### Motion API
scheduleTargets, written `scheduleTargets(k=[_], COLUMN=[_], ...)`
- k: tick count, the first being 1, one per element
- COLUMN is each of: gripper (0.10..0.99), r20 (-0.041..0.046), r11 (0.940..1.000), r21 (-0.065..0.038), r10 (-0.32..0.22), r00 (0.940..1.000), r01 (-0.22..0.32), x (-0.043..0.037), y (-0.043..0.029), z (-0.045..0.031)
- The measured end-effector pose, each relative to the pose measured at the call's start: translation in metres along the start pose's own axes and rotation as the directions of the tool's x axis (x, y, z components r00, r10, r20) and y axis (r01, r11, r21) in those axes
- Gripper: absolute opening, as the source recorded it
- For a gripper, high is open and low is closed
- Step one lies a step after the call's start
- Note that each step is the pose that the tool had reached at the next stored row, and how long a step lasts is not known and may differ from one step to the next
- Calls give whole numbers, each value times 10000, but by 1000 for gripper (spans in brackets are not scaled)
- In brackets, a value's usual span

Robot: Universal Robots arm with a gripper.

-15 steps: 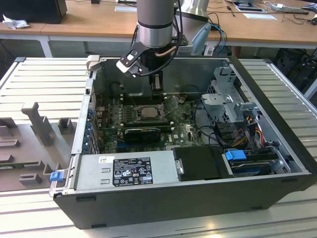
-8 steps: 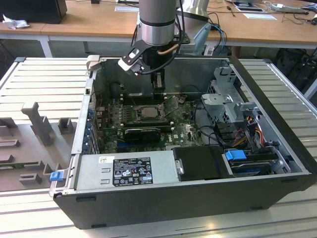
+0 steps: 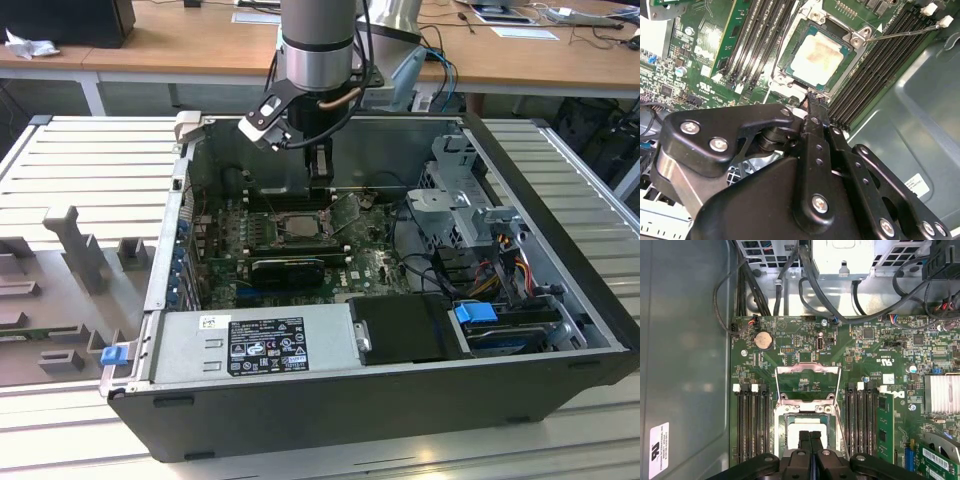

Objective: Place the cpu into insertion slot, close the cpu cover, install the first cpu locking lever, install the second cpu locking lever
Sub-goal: 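Close the cpu cover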

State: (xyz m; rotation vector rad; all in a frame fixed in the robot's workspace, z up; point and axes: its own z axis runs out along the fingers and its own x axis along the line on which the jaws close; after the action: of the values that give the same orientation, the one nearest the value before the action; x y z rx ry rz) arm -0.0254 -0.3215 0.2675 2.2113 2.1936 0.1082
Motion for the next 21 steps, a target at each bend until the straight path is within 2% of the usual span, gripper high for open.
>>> scheduleTargets(k=[7,14,17,19,21], gripper=[106,106,106,106,106], r20=[0,1,7,26,26], r11=[10000,10000,10000,10000,10000], r21=[0,1,0,1,-1], r10=[0,0,0,-4,-1], r00=[10000,10000,10000,10000,10000], r01=[0,0,0,4,1], x=[0,1,4,10,10], y=[1,38,41,46,58], z=[-12,-14,-47,-113,-117])
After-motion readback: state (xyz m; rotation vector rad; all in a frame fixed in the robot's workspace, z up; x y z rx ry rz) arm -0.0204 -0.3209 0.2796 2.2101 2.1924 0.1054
